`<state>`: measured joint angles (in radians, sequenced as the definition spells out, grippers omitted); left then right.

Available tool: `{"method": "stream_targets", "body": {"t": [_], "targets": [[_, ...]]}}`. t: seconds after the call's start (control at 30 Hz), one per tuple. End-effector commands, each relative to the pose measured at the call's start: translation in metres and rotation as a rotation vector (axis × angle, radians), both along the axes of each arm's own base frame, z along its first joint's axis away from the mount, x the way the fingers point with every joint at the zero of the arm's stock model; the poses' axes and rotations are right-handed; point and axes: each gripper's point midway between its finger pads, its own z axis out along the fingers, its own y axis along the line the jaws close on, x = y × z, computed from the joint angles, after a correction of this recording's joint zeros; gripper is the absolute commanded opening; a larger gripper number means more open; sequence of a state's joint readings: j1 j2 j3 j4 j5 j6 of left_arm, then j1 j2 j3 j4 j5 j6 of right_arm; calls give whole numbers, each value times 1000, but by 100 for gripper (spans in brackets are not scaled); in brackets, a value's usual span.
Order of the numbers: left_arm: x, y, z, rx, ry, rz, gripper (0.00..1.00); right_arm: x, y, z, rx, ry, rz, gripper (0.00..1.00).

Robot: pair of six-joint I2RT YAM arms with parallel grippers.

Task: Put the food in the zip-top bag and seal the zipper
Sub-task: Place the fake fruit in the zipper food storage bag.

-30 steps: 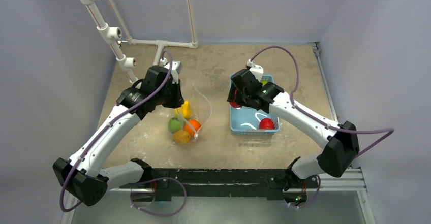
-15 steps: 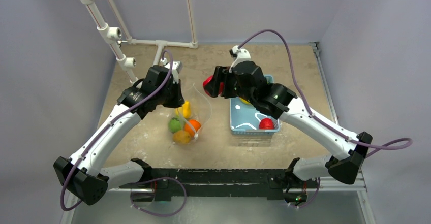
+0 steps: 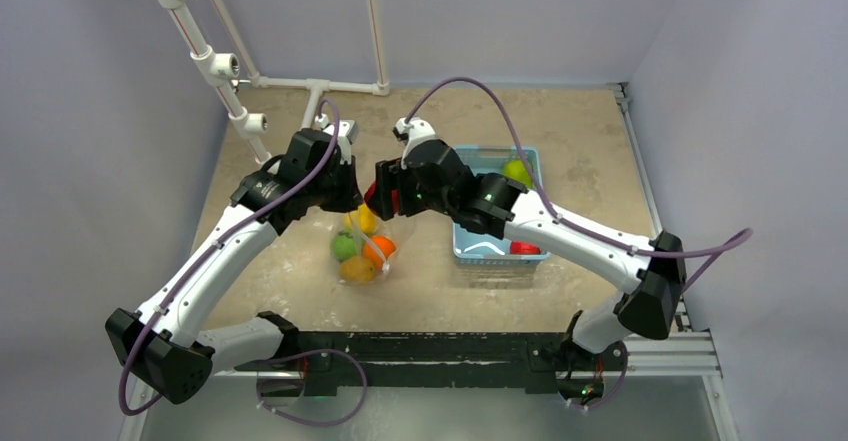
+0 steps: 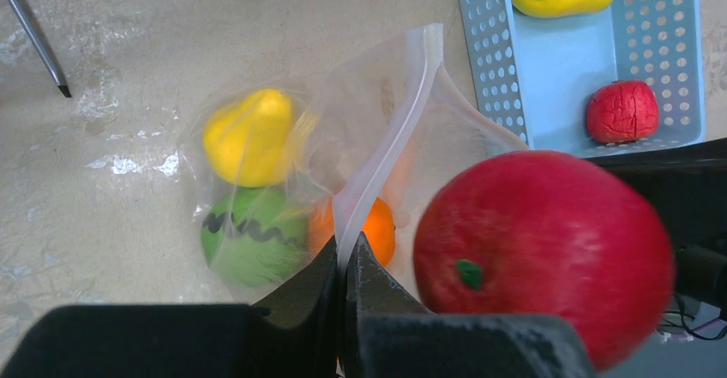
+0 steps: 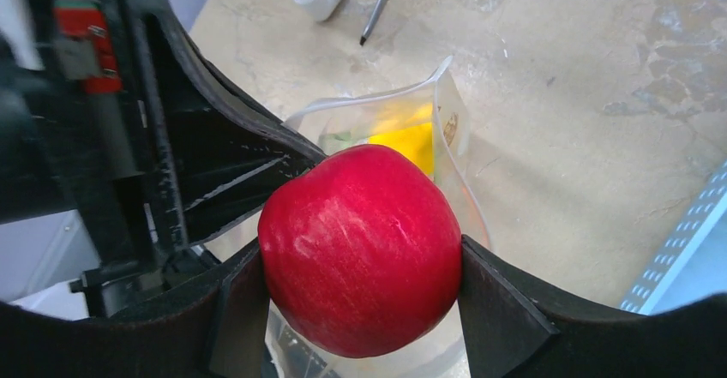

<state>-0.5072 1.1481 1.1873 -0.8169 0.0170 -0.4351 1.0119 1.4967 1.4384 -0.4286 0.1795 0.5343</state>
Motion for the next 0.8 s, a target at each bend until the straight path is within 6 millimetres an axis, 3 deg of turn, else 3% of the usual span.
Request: {"method": "stream_targets", "body": {"t": [0.0,0.23,0.33,0.43,0.57,0.77], "targets": [[5,-3,18,-35,-47,17,0,3,16,12,24,-46,23,27],[4,-1,22,-36,-59,19,0,9,20,-27,-42,-12,6,43],[4,-1,23,-36,-60,19,0,12,22,-39,-65,-3,-4,58],[3,0,22,-36,-58,20,0,14,22,-43,-69,-3,-12,76],[2,0,19,-34,-53,21,0,14,22,-40,-60,-8,-19,89],[3,-1,19,-34,-51,21,0,14,19,-26,-27,-8,-40,96]]}}
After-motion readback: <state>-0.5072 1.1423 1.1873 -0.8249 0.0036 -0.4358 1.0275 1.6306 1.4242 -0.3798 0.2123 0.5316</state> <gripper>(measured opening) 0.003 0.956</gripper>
